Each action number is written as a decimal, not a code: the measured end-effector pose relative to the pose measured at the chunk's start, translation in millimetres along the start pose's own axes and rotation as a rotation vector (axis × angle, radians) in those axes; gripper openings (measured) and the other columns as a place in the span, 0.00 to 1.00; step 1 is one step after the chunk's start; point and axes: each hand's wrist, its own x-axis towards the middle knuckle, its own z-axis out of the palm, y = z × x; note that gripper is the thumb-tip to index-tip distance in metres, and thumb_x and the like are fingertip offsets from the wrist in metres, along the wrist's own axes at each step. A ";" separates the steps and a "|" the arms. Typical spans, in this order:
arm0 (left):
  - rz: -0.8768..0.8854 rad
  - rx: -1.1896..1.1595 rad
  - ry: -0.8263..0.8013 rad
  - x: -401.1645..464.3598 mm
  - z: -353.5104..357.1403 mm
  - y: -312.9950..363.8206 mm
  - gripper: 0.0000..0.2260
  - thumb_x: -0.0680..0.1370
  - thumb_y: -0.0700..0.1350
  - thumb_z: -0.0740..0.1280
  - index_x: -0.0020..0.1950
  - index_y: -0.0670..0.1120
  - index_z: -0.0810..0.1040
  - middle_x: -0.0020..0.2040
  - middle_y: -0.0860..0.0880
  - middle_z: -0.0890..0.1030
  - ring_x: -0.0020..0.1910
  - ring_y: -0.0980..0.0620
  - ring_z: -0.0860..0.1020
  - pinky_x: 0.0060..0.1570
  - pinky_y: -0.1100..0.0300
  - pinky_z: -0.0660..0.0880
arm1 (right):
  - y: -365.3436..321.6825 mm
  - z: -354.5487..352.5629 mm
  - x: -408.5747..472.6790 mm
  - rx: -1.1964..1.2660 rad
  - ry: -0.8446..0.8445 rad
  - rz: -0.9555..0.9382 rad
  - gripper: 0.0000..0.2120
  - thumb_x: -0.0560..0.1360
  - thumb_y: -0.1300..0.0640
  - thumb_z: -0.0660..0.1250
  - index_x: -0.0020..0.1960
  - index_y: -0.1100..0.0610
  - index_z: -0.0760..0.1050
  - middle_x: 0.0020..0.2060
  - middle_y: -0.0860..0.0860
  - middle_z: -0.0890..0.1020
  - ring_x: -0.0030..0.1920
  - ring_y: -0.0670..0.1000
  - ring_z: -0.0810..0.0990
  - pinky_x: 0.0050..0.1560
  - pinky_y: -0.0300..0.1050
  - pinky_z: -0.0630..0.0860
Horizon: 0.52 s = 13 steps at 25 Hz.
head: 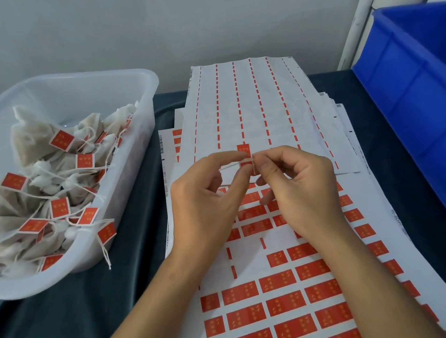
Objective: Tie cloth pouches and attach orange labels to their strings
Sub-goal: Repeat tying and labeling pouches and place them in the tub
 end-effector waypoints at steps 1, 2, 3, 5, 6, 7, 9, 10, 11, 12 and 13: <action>-0.004 -0.005 -0.002 -0.1 0.1 -0.9 0.08 0.80 0.47 0.75 0.58 0.54 0.86 0.37 0.71 0.76 0.36 0.69 0.75 0.35 0.77 0.68 | -0.4 -0.6 -0.4 -0.009 0.007 -0.005 0.05 0.80 0.47 0.67 0.51 0.43 0.83 0.41 0.35 0.85 0.42 0.43 0.84 0.42 0.43 0.84; -0.008 -0.004 -0.006 -0.3 0.2 -1.5 0.08 0.80 0.47 0.75 0.58 0.55 0.85 0.36 0.72 0.76 0.35 0.66 0.75 0.34 0.75 0.68 | -0.8 -0.9 -0.9 -0.017 0.014 -0.011 0.05 0.80 0.47 0.67 0.51 0.42 0.82 0.41 0.35 0.85 0.41 0.43 0.84 0.41 0.44 0.85; -0.011 0.000 -0.011 -0.3 0.2 -1.5 0.08 0.80 0.47 0.75 0.58 0.56 0.85 0.36 0.72 0.76 0.33 0.63 0.74 0.32 0.74 0.67 | -1.2 -1.0 -1.6 -0.030 0.022 -0.019 0.05 0.80 0.47 0.68 0.51 0.42 0.82 0.41 0.35 0.85 0.41 0.43 0.84 0.40 0.45 0.85; -0.023 0.015 -0.021 -0.2 -0.1 -1.7 0.09 0.80 0.49 0.75 0.59 0.58 0.84 0.34 0.71 0.76 0.31 0.59 0.71 0.31 0.71 0.67 | -1.6 -0.9 -1.8 -0.061 0.039 -0.032 0.04 0.79 0.47 0.68 0.51 0.42 0.82 0.43 0.35 0.84 0.42 0.43 0.85 0.42 0.48 0.85; -0.036 0.022 -0.026 0.1 -0.3 -2.2 0.09 0.80 0.50 0.75 0.59 0.60 0.84 0.33 0.69 0.76 0.31 0.58 0.70 0.31 0.70 0.67 | -1.4 -1.0 -1.6 -0.069 0.046 -0.035 0.04 0.79 0.47 0.68 0.51 0.42 0.82 0.43 0.35 0.84 0.43 0.43 0.85 0.42 0.49 0.86; -0.050 0.025 -0.031 0.3 -0.6 -3.0 0.09 0.80 0.51 0.75 0.59 0.61 0.83 0.32 0.67 0.76 0.31 0.57 0.70 0.31 0.69 0.67 | -1.0 -1.3 -1.1 -0.074 0.049 -0.038 0.04 0.80 0.47 0.68 0.52 0.42 0.82 0.43 0.35 0.84 0.44 0.43 0.85 0.42 0.49 0.86; -0.075 0.028 -0.038 0.8 -1.0 -4.5 0.08 0.80 0.52 0.75 0.58 0.61 0.84 0.31 0.68 0.76 0.30 0.58 0.70 0.31 0.69 0.67 | -0.4 -2.2 0.0 -0.087 0.052 -0.051 0.04 0.80 0.47 0.67 0.51 0.41 0.80 0.43 0.35 0.83 0.44 0.42 0.84 0.42 0.47 0.85; -0.080 0.032 -0.040 1.0 -1.1 -4.5 0.08 0.80 0.51 0.75 0.58 0.60 0.84 0.31 0.69 0.75 0.30 0.59 0.70 0.31 0.70 0.67 | -0.6 -2.3 0.7 -0.095 0.051 -0.062 0.04 0.80 0.46 0.67 0.51 0.41 0.80 0.43 0.34 0.83 0.44 0.42 0.84 0.43 0.44 0.85; -0.084 0.033 -0.044 1.2 -1.1 -4.3 0.08 0.79 0.51 0.75 0.57 0.60 0.84 0.31 0.70 0.75 0.30 0.59 0.70 0.31 0.70 0.68 | -1.3 -2.5 0.9 -0.101 0.048 -0.078 0.05 0.79 0.45 0.66 0.51 0.42 0.80 0.43 0.34 0.82 0.44 0.41 0.84 0.43 0.41 0.84; -0.090 0.031 -0.048 1.3 -1.0 -4.2 0.07 0.79 0.50 0.75 0.57 0.59 0.84 0.31 0.69 0.75 0.30 0.60 0.70 0.31 0.70 0.68 | -2.4 -2.3 0.8 -0.105 0.045 -0.096 0.07 0.79 0.44 0.65 0.51 0.43 0.80 0.43 0.34 0.82 0.44 0.41 0.83 0.43 0.37 0.83; -0.101 0.024 -0.055 1.4 -0.9 -3.8 0.07 0.79 0.50 0.75 0.56 0.58 0.84 0.30 0.68 0.75 0.30 0.59 0.70 0.31 0.70 0.68 | -3.4 -1.9 0.3 -0.107 0.041 -0.115 0.08 0.79 0.43 0.63 0.52 0.44 0.79 0.43 0.34 0.81 0.45 0.40 0.83 0.43 0.34 0.82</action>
